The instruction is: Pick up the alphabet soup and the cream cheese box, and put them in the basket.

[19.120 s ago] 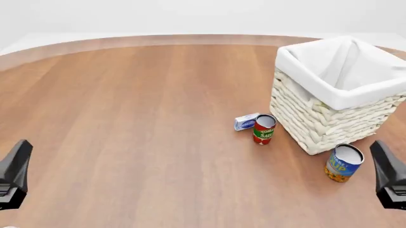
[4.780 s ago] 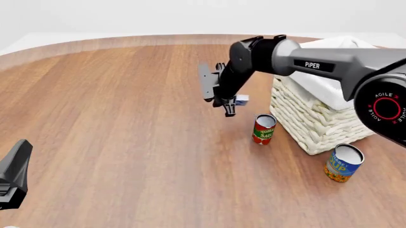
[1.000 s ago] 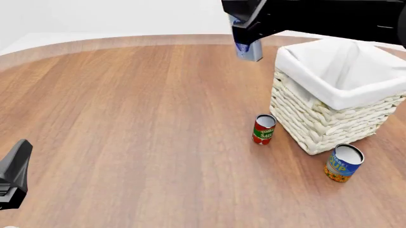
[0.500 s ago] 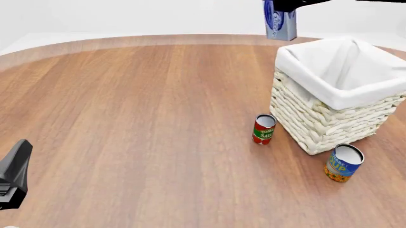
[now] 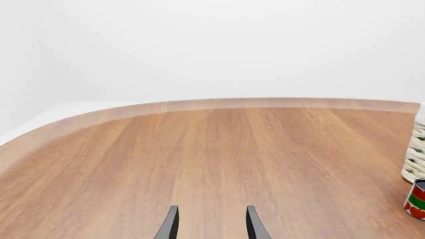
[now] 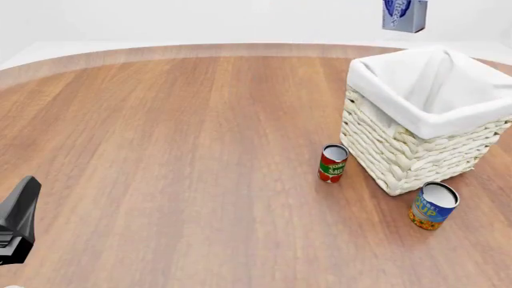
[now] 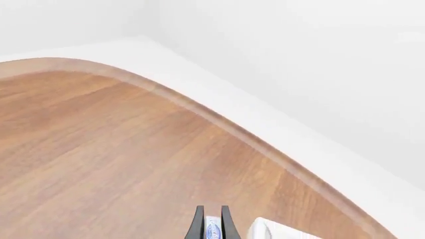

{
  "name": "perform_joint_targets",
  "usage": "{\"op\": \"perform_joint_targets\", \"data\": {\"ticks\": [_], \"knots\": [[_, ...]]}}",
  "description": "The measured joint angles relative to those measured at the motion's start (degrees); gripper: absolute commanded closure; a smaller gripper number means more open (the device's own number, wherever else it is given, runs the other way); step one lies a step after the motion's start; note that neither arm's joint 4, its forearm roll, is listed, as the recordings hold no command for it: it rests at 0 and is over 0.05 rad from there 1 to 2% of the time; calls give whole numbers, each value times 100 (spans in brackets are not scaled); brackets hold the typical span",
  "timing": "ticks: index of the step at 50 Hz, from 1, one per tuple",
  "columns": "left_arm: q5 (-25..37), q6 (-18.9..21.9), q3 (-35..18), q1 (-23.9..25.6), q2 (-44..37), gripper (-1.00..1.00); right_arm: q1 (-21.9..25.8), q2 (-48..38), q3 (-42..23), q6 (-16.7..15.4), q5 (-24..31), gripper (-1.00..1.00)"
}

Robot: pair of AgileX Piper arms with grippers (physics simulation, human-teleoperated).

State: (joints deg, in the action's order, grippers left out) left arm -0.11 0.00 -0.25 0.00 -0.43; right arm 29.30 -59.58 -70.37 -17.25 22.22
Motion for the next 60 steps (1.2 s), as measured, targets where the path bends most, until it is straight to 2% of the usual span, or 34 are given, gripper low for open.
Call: {"op": "perform_joint_targets", "data": {"ticks": [16,43,60], "knots": [[0,0,0,0,0,-100,-394,257,119,47,85,100],[0,0,0,0,0,-100,-1339,345,629,399,-97,100],[0,0,0,0,0,-100,-1735,235,946,644,-256,100]]}}
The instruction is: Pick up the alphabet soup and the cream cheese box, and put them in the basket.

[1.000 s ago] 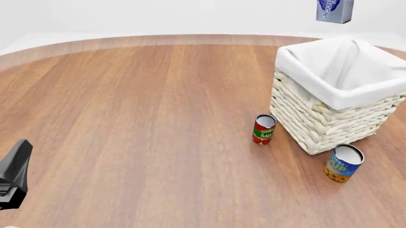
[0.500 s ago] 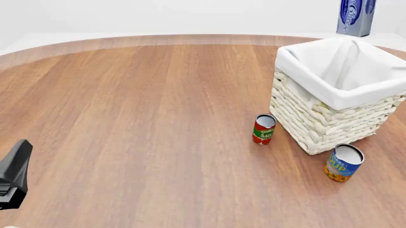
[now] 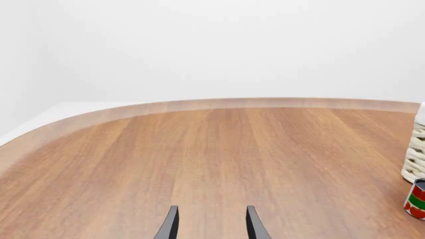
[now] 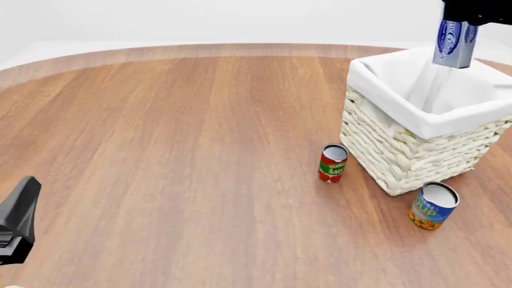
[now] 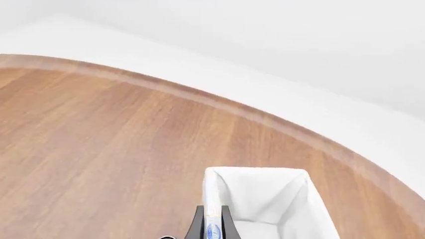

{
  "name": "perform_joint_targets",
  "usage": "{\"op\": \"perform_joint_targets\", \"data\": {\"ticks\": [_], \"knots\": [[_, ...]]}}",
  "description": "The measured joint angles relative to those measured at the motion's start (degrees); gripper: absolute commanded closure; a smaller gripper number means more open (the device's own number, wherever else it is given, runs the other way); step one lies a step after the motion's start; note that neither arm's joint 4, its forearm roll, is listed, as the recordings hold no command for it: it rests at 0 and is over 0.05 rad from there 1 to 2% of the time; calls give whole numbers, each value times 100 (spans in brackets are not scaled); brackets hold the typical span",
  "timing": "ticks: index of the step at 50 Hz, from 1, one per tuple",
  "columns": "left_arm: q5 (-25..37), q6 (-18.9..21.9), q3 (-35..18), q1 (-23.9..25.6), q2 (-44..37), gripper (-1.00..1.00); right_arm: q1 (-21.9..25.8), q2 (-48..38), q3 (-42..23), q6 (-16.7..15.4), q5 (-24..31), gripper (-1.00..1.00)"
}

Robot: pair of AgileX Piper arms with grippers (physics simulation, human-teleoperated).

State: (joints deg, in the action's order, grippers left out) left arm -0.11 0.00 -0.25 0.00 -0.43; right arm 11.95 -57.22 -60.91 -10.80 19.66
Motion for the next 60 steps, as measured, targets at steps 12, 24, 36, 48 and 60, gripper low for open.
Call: {"op": "perform_joint_targets", "data": {"ticks": [12,24,36,48,60], "knots": [[0,0,0,0,0,-100,-155,-132,156,85,-74,100],[0,0,0,0,0,-100,-321,-257,355,161,-174,100],[0,0,0,0,0,-100,-442,-381,456,219,-234,100],[0,0,0,0,0,-100,-557,-557,429,233,-289,100],[0,0,0,0,0,-100,-685,-865,297,198,-379,100]]}}
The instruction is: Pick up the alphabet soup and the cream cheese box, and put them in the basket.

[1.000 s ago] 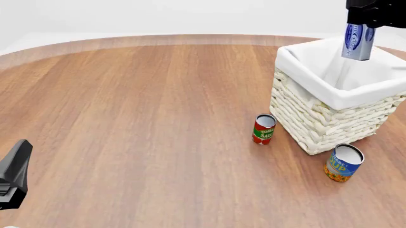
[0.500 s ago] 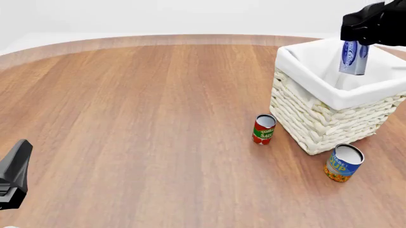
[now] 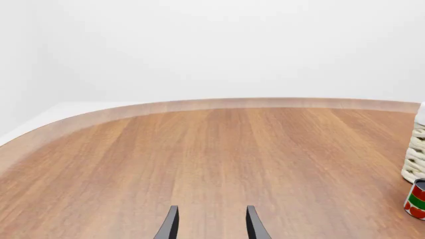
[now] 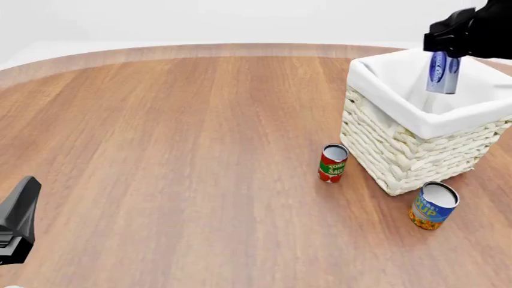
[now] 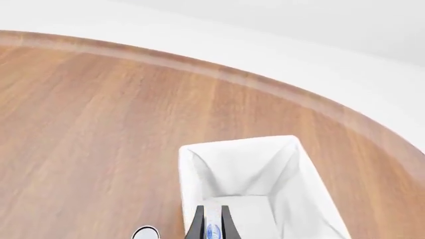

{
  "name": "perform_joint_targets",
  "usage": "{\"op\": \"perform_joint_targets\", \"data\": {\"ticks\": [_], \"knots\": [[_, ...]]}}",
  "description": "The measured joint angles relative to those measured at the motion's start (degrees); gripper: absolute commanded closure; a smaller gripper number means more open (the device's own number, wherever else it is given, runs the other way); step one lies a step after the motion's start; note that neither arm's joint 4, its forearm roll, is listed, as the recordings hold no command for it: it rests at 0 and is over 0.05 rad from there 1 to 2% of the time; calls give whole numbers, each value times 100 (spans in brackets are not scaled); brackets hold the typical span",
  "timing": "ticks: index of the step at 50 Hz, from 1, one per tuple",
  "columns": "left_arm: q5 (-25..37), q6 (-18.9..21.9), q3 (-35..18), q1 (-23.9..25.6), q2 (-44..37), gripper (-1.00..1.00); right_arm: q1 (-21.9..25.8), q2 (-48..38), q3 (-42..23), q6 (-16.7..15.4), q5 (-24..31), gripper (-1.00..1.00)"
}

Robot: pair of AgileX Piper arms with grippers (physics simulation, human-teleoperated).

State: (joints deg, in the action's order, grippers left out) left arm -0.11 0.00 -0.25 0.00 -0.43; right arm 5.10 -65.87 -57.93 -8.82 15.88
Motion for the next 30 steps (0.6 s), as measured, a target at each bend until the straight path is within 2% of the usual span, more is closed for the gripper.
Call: {"op": "perform_joint_targets", "data": {"ticks": [30], "knots": [[0,0,0,0,0,-100,-248,-837,-85,4,-377,100]]}}
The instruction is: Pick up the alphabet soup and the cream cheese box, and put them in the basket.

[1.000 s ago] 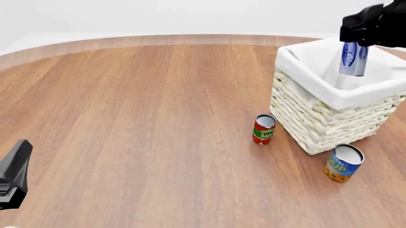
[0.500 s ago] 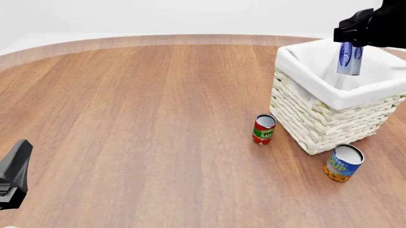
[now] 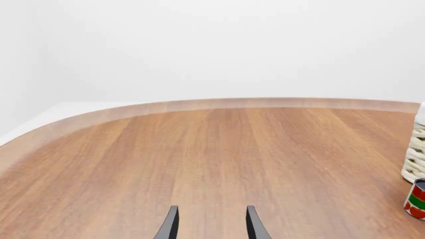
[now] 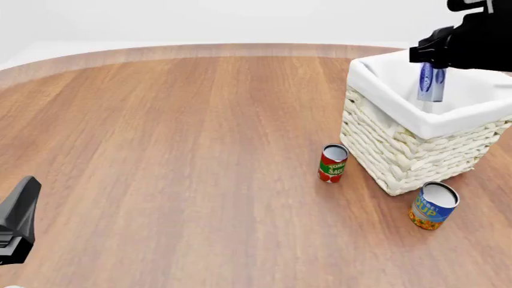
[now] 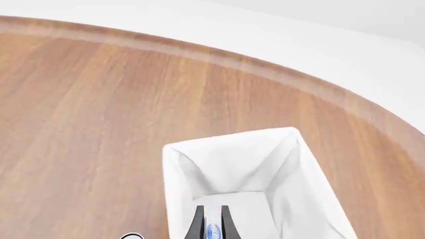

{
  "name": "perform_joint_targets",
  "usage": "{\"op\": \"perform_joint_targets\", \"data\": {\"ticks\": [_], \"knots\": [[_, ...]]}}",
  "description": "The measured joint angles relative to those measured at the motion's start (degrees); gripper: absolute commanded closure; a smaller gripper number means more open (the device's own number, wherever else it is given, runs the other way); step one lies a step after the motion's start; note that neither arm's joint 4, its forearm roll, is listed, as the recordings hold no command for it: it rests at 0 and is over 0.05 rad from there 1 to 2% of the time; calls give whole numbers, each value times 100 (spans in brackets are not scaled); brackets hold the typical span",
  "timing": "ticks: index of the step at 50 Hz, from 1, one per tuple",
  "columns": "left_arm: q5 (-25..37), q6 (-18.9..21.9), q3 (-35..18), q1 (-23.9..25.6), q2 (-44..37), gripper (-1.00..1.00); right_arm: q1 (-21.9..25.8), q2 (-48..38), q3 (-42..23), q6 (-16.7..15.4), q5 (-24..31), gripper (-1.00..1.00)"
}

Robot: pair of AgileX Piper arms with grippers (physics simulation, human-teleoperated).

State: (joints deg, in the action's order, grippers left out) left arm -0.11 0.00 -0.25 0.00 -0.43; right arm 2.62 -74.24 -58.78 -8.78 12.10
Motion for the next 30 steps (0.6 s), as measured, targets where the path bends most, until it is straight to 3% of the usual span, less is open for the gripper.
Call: {"op": "perform_joint_targets", "data": {"ticks": [30], "knots": [[0,0,0,0,0,-100,-270,-739,-321,-104,-142,100]]}}
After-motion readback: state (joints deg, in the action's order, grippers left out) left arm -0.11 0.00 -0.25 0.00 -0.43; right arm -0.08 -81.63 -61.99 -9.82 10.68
